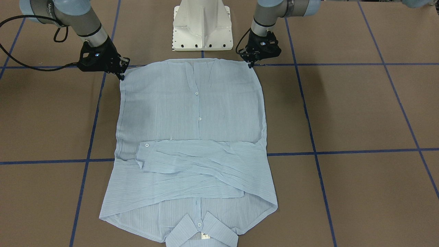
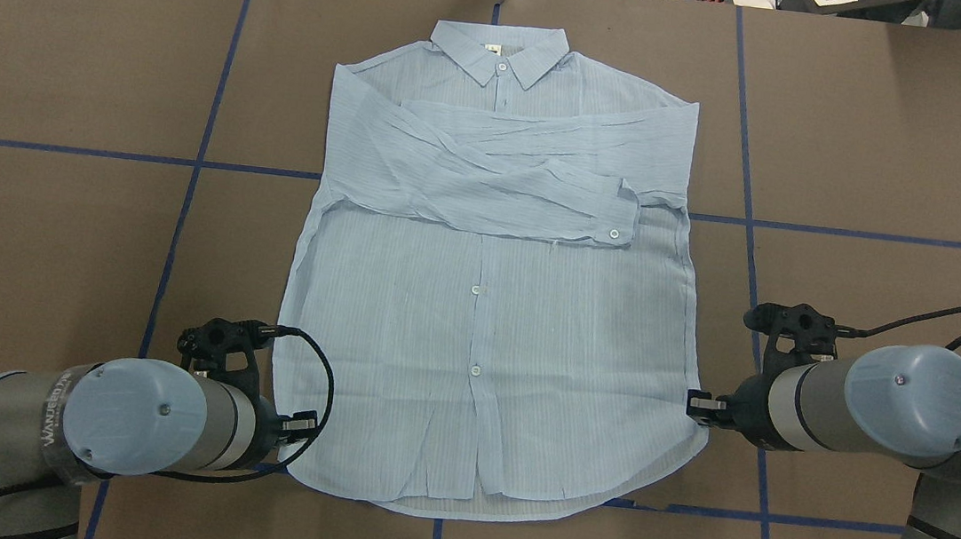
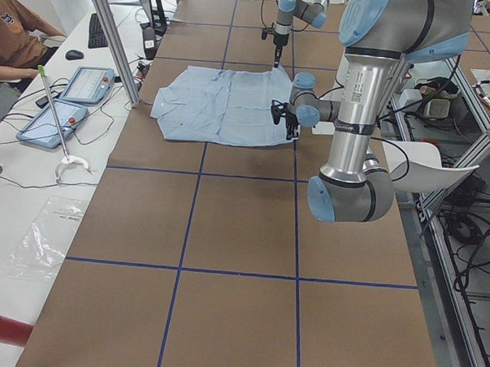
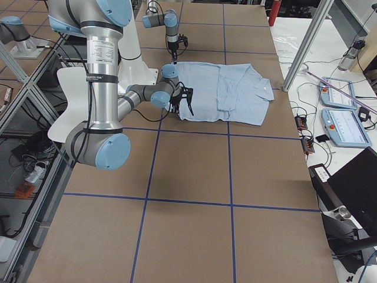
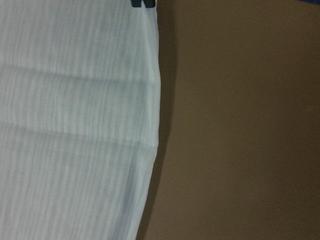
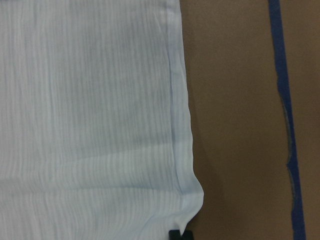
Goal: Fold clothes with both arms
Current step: 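Grasp the hem corners with both grippers and carry them up to the collar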
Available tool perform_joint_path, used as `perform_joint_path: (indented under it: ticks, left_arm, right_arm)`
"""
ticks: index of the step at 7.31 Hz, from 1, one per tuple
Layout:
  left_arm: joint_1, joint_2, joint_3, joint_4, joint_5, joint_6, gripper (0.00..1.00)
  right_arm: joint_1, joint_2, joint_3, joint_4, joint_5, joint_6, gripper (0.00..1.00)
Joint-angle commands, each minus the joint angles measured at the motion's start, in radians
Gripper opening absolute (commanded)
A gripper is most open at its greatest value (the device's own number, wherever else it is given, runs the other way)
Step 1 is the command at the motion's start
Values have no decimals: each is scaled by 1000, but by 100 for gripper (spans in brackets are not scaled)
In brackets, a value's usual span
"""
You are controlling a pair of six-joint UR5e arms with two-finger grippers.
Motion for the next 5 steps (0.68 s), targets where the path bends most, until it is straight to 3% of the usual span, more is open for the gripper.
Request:
perform_joint_path:
  ticks: [1,5]
  left_arm:
    - [-37,1,-37,0,-2,51,0]
    - [-99,11,-29,0,-33,151,0]
  right_arm:
    - [18,-1,0,0,4,-4,0]
    - [90,1,-3,2,86,-18,0]
